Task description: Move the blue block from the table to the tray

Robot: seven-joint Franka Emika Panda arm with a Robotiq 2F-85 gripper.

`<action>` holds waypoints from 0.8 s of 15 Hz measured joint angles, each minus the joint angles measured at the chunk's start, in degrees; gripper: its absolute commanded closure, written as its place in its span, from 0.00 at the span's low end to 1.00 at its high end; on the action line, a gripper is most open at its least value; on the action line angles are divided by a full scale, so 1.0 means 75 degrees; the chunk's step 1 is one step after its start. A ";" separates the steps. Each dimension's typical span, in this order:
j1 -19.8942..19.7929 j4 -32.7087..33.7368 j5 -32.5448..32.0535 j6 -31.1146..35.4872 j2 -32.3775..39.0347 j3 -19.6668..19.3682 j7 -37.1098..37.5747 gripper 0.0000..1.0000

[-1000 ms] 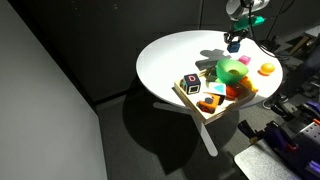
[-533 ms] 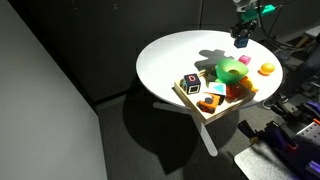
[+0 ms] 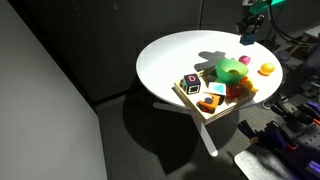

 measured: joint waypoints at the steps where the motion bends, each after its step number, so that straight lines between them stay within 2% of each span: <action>1: 0.0001 -0.0143 0.0000 0.0012 -0.0114 0.0039 -0.0105 0.70; 5: 0.0000 -0.0772 0.0000 0.0186 -0.0557 0.0271 -0.0804 0.70; 10: -0.0014 -0.1613 0.0000 0.0842 -0.1047 0.0486 -0.1753 0.70; 11: -0.0019 -0.1758 0.0000 0.0956 -0.1137 0.0501 -0.1916 0.45; 12: -0.0028 -0.1879 0.0001 0.1038 -0.1215 0.0510 -0.2063 0.45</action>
